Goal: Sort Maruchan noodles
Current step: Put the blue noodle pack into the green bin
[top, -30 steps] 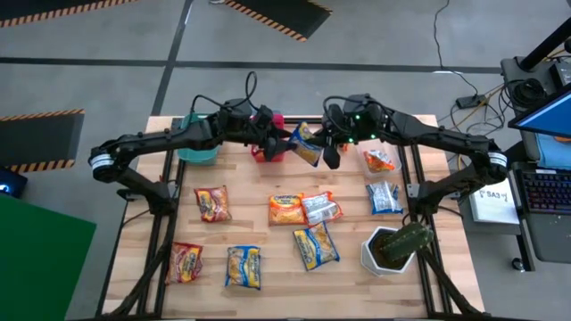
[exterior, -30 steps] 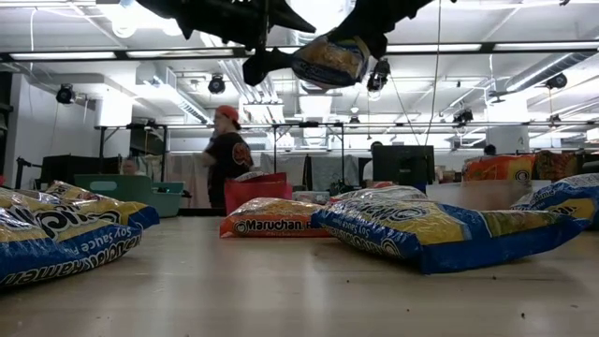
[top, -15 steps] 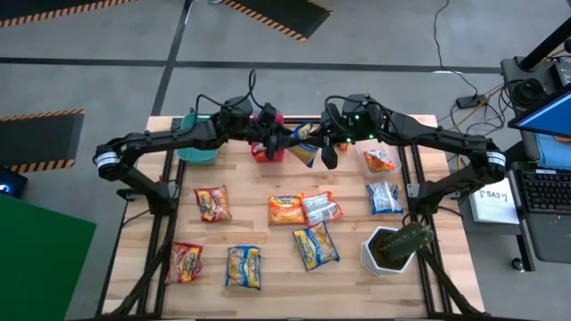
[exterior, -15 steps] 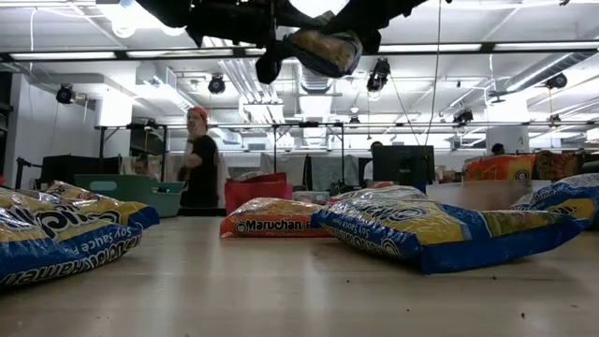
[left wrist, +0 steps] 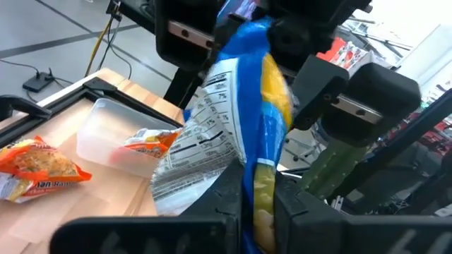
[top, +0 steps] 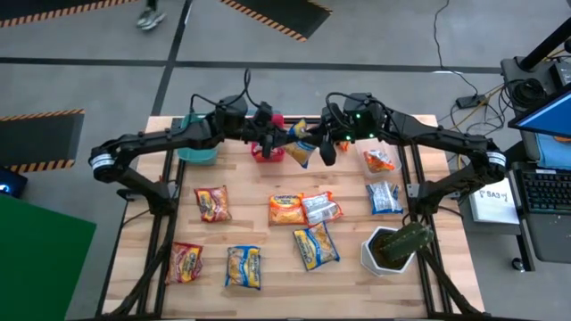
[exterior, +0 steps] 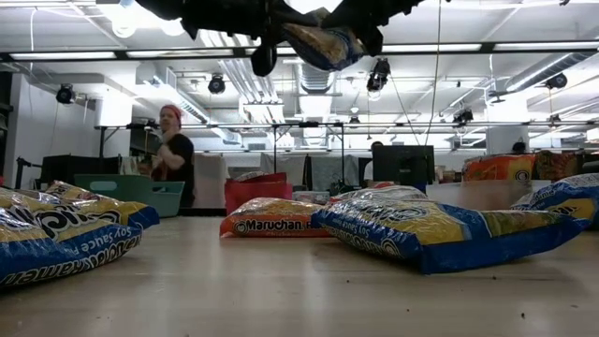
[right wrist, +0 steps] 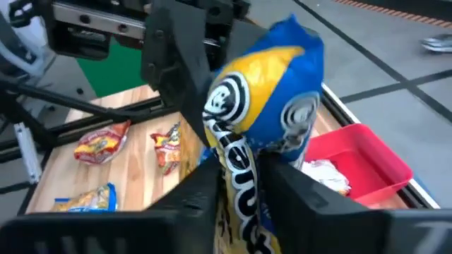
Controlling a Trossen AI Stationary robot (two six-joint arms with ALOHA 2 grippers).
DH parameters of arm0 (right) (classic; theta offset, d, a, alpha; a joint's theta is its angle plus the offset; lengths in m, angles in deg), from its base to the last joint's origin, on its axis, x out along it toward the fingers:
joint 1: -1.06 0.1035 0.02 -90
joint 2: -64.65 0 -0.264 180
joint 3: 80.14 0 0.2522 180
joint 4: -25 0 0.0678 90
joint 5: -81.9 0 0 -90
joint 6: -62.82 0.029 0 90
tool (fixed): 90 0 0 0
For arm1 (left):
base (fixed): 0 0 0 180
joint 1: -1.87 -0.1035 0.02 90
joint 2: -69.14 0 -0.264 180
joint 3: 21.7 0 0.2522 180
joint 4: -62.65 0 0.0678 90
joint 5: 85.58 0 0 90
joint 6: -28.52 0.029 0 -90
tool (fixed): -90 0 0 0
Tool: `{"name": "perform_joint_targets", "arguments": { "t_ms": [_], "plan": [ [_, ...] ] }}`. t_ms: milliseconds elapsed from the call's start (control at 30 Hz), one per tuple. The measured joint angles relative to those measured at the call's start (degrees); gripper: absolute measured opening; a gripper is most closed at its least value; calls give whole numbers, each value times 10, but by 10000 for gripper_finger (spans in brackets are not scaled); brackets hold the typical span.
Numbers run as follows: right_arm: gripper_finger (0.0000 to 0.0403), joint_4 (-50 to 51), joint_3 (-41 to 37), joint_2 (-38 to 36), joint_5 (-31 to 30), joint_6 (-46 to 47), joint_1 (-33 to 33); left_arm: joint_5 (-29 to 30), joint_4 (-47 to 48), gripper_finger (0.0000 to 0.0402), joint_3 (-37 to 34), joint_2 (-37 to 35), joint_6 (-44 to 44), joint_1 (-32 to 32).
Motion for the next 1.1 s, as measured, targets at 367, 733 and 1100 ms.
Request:
{"name": "perform_joint_targets", "arguments": {
  "t_ms": [367,733,1100],
  "plan": [
    [224,8,34,1,-47,65,-26,122,369,4,104,-48,116,-84],
    [231,7,37,1,-69,64,-27,397,678,2,162,-29,158,-279],
    [229,7,36,2,-78,64,-27,375,607,3,17,-35,132,-376]
  ]
}}
